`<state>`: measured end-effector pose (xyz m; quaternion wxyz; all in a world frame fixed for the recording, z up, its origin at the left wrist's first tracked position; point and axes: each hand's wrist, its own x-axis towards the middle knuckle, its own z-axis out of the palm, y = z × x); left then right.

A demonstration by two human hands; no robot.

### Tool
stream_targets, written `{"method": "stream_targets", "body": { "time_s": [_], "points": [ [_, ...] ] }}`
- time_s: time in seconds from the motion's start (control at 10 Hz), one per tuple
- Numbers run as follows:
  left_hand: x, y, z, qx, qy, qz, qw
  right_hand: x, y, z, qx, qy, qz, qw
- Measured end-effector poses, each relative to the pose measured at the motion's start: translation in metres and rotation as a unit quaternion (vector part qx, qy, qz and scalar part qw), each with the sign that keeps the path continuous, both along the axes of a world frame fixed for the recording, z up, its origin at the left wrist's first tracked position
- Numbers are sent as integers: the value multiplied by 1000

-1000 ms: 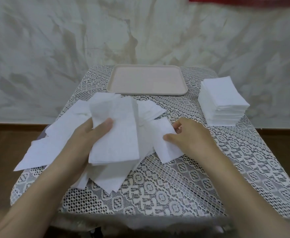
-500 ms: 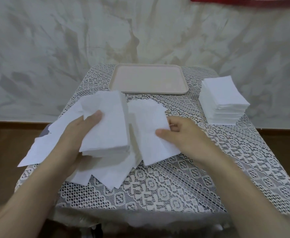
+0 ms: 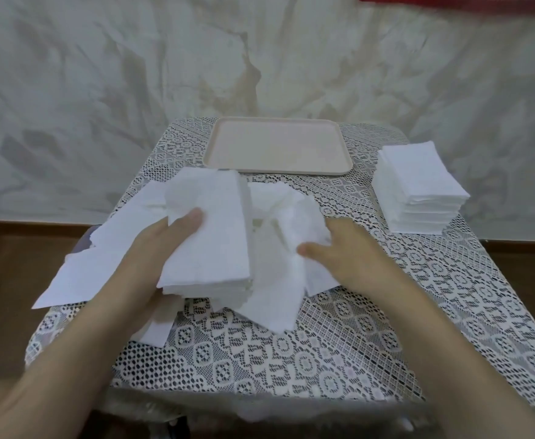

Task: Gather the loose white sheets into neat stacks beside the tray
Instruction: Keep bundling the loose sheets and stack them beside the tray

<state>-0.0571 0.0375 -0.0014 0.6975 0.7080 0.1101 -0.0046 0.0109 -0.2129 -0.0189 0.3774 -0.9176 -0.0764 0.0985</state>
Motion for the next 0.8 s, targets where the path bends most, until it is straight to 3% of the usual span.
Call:
{"method": "stream_targets", "body": {
  "time_s": [0.3,0.5,0.6,0.8],
  "points": [
    [-2,-9,4,23,7,-3,1000,7,-17,-6,66,-77,-62,993],
    [-4,-7,2,-2,24,-11,1000,-15,-27,-2,224,50,-74,970],
    [-1,-5,-3,-14,32,-5,999,-20,-17,-8,182,24,-66,981],
    [0,-4,-4,-14,45,0,999,-15,-10,-5,8,-30,-30,999]
  ]
}}
